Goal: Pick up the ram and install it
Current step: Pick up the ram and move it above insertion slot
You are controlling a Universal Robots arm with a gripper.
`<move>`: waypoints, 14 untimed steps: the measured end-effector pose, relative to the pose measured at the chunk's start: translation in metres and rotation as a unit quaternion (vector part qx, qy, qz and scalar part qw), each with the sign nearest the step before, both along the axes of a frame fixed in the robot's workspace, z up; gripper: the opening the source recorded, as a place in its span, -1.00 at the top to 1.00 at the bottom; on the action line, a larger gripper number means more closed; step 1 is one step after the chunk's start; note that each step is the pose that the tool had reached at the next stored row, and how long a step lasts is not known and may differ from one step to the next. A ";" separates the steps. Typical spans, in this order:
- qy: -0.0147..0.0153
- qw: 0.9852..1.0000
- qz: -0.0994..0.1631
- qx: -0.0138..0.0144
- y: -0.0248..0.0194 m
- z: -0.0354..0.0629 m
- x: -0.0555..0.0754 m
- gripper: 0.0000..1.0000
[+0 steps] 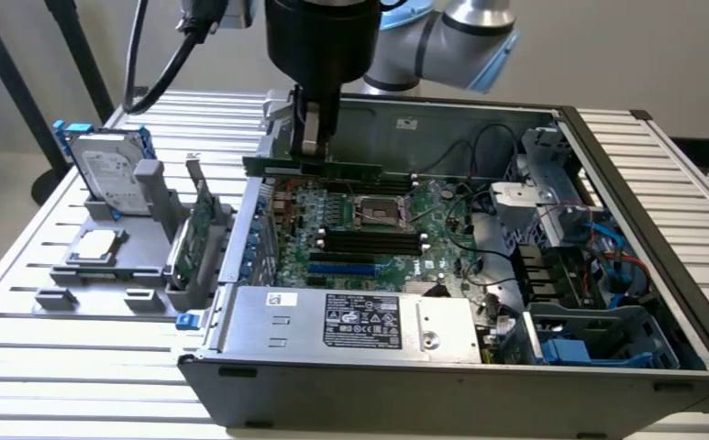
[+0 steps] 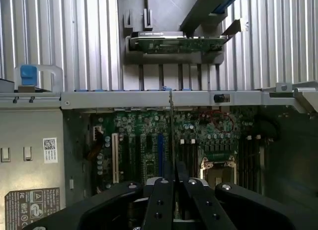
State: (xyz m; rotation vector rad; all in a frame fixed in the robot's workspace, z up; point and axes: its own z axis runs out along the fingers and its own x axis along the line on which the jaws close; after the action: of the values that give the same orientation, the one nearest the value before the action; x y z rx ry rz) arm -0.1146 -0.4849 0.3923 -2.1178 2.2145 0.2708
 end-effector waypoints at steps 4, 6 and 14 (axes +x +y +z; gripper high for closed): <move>0.000 1.000 0.000 -0.003 0.0101 -0.0051 0.014 0.73; 0.000 1.000 0.000 -0.005 0.0158 -0.0074 0.020 0.73; 0.000 1.000 0.000 -0.017 0.0385 -0.0155 0.044 0.73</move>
State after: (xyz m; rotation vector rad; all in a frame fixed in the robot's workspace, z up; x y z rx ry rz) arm -0.0710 -0.4464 0.3768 -2.1347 2.2350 0.2347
